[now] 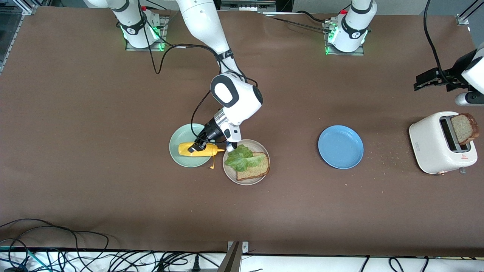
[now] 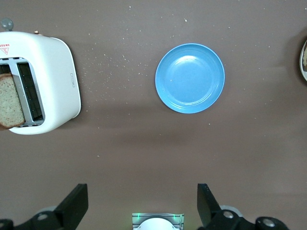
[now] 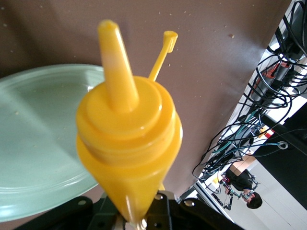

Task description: Make sandwich on beige plate with both arms

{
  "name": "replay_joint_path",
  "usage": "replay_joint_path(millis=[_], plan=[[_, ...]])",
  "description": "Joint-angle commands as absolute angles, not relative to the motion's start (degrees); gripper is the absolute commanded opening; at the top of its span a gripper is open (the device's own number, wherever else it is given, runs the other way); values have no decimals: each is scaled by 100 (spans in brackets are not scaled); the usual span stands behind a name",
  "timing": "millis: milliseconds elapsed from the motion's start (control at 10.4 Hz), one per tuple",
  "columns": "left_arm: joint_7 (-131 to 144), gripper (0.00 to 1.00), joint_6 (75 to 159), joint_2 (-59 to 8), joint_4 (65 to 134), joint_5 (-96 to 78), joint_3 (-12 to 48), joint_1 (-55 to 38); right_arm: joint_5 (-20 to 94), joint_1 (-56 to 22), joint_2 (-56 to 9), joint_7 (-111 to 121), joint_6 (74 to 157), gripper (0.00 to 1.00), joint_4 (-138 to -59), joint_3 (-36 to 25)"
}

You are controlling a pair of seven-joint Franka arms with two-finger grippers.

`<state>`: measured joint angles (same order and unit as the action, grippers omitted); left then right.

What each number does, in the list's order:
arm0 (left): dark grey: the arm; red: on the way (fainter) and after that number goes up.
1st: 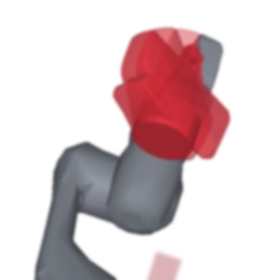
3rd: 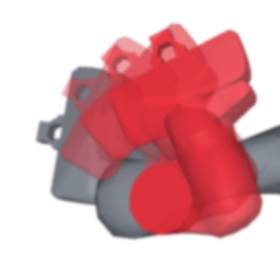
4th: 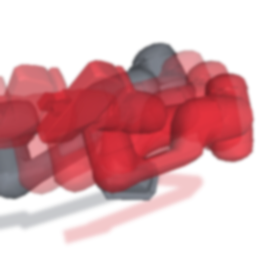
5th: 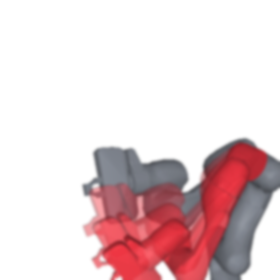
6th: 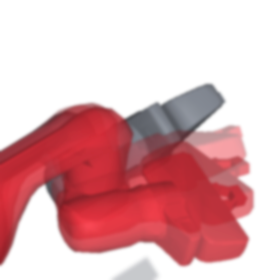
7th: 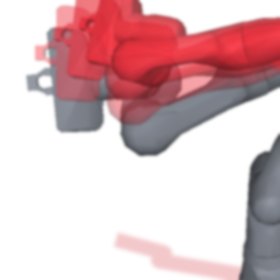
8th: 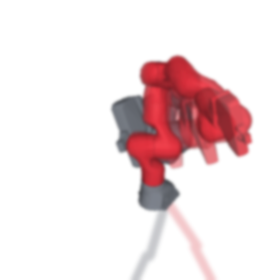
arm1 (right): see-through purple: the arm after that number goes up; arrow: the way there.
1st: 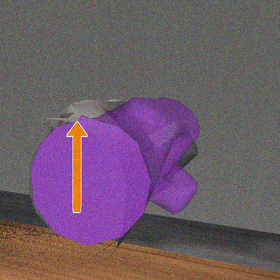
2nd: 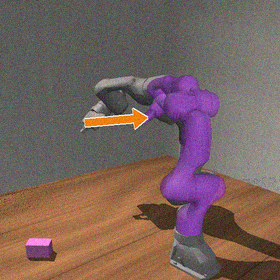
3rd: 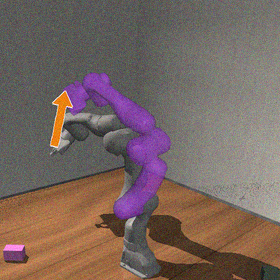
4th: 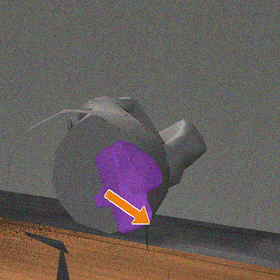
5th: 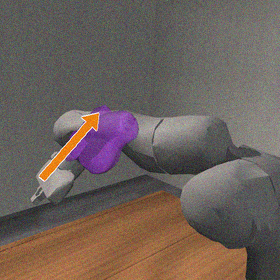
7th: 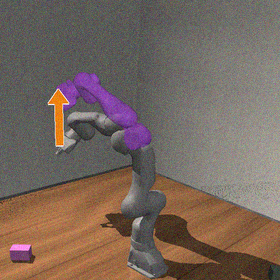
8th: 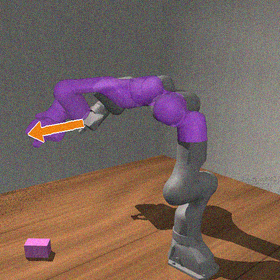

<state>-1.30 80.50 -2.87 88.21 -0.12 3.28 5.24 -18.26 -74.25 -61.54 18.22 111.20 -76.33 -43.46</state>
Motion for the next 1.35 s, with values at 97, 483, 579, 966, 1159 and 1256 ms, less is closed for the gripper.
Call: replay_joint_path(millis=[97, 483, 579, 966, 1159, 1256], plan=[[-237, 100, 7954, -334, 8701, 105, 360, 554, -1689, -7462, -6066, 1766, 10794, 0, -7410, -4544], [-229, 100, 7954, -343, 8701, 105, 360, 554, -190, -7400, -5284, 3343, 10459, 0, -7462, -5577], [-237, 100, 7954, -343, 8701, 105, 352, 554, 355, -7339, -5100, 3940, 10346, 0, -7479, -6007], [-237, 100, 7954, -343, 8710, 114, 352, 571, 2816, -6646, -4379, 5445, 9941, 0, -7891, -6968], [-237, 100, 7945, -351, 8710, 149, 352, 571, 3731, -6138, -4027, 6236, 9801, 0, -8277, -7066], [-237, 100, 7945, -360, 8710, 167, 343, 580, 4257, -5804, -3877, 6858, 9765, 0, -8549, -7066]])
